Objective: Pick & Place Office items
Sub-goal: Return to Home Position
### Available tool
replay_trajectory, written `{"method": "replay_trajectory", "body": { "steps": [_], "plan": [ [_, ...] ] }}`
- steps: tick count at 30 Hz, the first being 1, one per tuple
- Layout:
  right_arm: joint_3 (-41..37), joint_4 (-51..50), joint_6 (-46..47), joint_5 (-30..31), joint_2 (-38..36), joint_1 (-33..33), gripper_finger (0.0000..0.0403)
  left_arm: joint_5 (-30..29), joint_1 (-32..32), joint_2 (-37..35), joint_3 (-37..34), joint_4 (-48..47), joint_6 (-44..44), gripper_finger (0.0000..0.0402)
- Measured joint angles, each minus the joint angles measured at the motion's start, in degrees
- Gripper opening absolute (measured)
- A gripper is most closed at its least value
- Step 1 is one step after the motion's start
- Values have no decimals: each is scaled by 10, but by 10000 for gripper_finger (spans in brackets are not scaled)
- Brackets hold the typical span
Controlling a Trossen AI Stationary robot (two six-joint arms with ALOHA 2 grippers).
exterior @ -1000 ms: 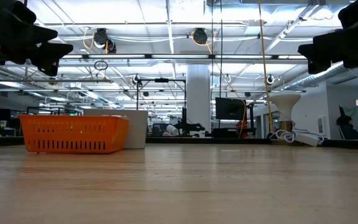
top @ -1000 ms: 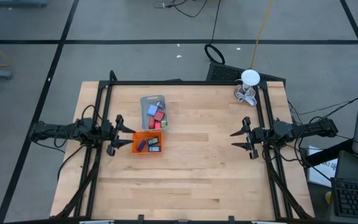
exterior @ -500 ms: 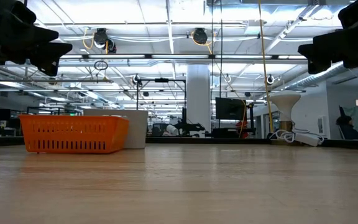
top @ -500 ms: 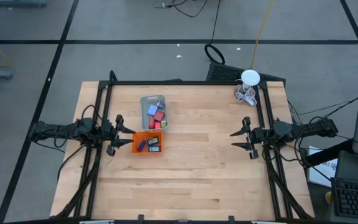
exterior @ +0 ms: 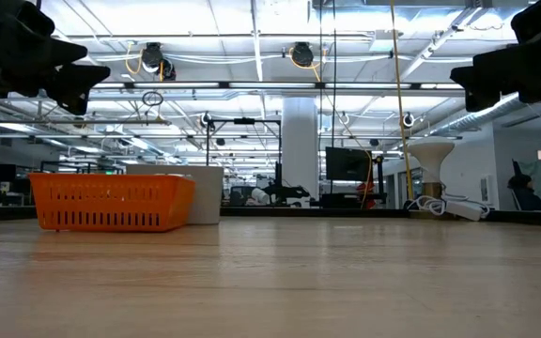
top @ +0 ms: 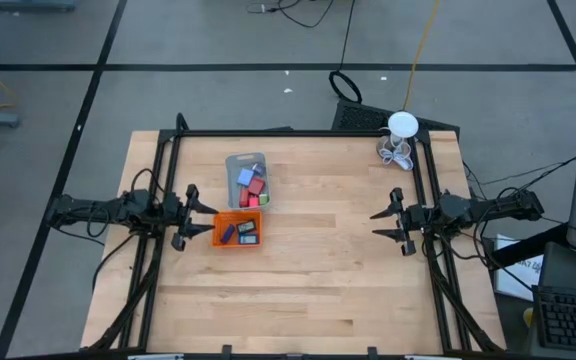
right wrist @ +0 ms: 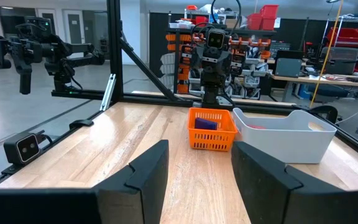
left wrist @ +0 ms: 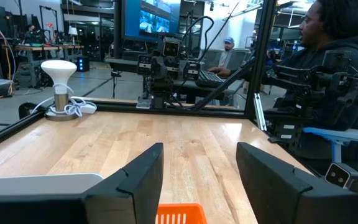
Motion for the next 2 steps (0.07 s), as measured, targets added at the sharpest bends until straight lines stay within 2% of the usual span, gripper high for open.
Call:
{"method": "replay_trajectory", "body": {
  "steps": [2],
  "plan": [
    [0,0,0,0,0,0,165,0,0,0,0,0,0,209]
  ]
}}
